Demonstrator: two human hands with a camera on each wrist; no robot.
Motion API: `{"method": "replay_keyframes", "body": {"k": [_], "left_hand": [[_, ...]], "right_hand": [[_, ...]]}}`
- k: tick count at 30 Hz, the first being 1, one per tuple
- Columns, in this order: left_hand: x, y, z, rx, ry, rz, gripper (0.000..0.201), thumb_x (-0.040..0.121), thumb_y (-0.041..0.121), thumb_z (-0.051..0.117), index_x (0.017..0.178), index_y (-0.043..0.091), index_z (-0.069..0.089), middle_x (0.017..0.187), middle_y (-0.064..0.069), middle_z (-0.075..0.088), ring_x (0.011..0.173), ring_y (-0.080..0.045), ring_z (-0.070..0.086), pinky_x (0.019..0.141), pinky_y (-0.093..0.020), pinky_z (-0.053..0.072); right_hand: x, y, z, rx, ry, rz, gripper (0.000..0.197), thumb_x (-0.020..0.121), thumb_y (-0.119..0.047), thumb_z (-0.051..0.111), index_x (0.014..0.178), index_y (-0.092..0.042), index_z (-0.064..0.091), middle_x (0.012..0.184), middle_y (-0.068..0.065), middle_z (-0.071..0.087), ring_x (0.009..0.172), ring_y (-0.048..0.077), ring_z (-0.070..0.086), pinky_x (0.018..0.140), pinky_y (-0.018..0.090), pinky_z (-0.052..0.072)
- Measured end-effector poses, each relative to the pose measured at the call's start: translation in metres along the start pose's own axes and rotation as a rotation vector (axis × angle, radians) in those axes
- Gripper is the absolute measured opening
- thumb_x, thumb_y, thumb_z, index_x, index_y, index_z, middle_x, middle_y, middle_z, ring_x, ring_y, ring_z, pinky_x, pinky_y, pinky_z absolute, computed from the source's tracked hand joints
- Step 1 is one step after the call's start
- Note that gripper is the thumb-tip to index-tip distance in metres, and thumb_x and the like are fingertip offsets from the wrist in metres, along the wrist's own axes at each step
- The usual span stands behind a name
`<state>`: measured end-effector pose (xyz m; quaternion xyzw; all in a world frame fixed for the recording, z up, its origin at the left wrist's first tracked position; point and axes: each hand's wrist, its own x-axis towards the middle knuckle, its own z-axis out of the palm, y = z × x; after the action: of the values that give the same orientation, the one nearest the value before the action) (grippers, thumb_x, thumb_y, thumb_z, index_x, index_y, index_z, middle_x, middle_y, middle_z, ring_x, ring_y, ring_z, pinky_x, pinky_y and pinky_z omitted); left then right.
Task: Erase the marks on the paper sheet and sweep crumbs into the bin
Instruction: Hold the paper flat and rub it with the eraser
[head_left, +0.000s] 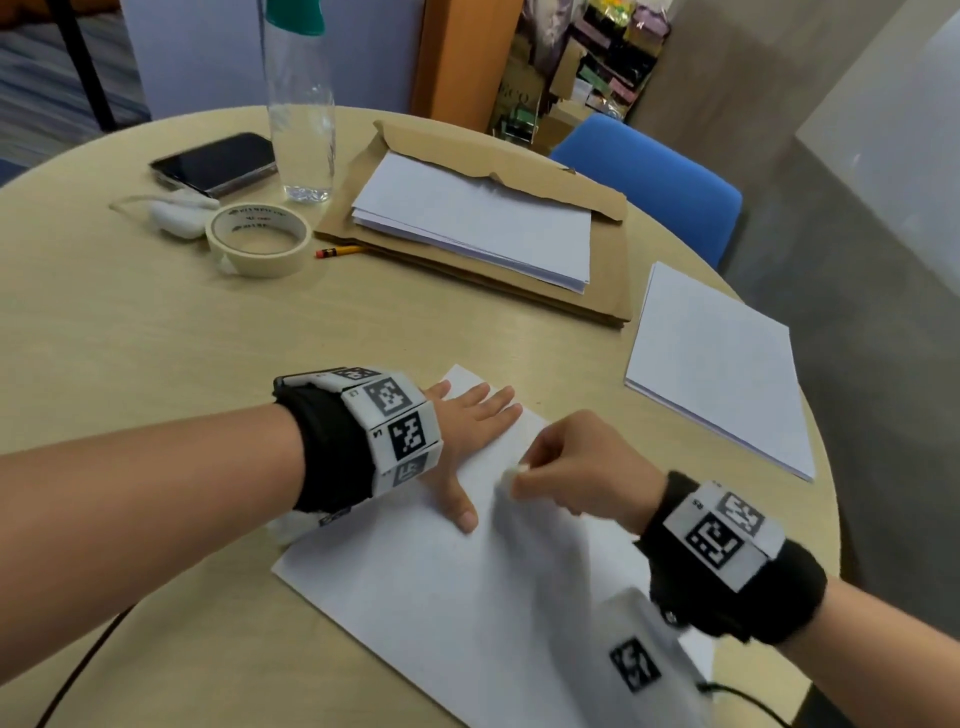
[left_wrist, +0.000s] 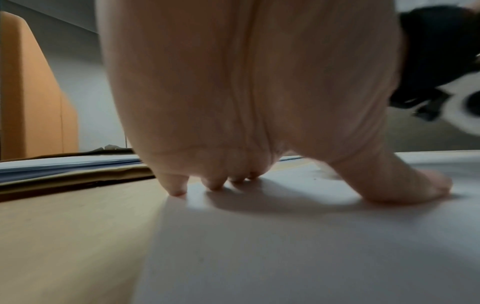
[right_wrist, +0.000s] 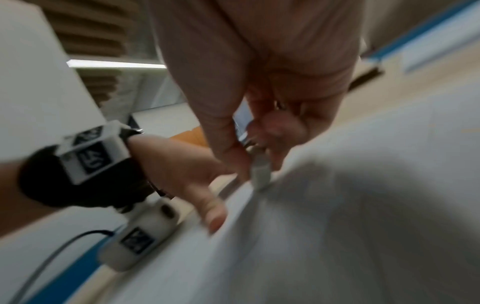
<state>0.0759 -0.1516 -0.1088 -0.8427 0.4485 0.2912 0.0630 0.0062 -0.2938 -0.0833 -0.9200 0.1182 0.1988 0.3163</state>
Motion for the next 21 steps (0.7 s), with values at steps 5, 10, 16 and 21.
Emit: {"method": "replay_keyframes", "body": {"k": [5,10,16,21], "left_hand": [[-0.001,0.000,-0.001,0.009,-0.022,0.001,0.123,0.074,0.058,0.065,0.145,0.016,-0.026,0.154,-0.001,-0.028,0.145,-0.020,-0.019,0.116,-0.045,-0.006],[-0.003,0.003,-0.003,0.022,-0.028,-0.005,0.122,0.075,0.059,0.065,0.145,0.016,-0.026,0.155,-0.001,-0.028,0.145,-0.020,-0.019,0.117,-0.044,-0.006],[-0.002,0.003,-0.003,0.021,-0.030,-0.013,0.122,0.075,0.058,0.065,0.145,0.015,-0.025,0.154,-0.002,-0.029,0.145,-0.020,-0.019,0.117,-0.045,-0.006],[-0.004,0.006,-0.003,0.029,-0.027,-0.023,0.122,0.075,0.057,0.065,0.145,0.015,-0.025,0.155,-0.001,-0.028,0.145,-0.020,-0.019,0.117,-0.043,-0.007]], "right_hand": [[0.025,0.000,-0.015,0.057,0.200,0.089,0.022,0.068,-0.014,0.074,0.051,-0.012,0.059,0.039,-0.009,0.050,0.047,0.010,0.045,0.050,0.023,0.039],[0.020,-0.006,-0.015,0.043,0.167,0.053,0.017,0.071,-0.013,0.070,0.059,-0.007,0.061,0.042,-0.004,0.048,0.044,0.010,0.043,0.046,0.020,0.036],[0.007,-0.006,0.003,-0.026,0.104,0.034,0.016,0.070,-0.014,0.072,0.060,-0.009,0.062,0.044,-0.007,0.049,0.041,0.003,0.045,0.042,0.016,0.034],[0.031,-0.004,-0.028,-0.049,0.287,0.077,0.015,0.074,-0.016,0.071,0.064,-0.009,0.062,0.061,-0.003,0.055,0.067,0.012,0.053,0.045,0.016,0.037]]}}
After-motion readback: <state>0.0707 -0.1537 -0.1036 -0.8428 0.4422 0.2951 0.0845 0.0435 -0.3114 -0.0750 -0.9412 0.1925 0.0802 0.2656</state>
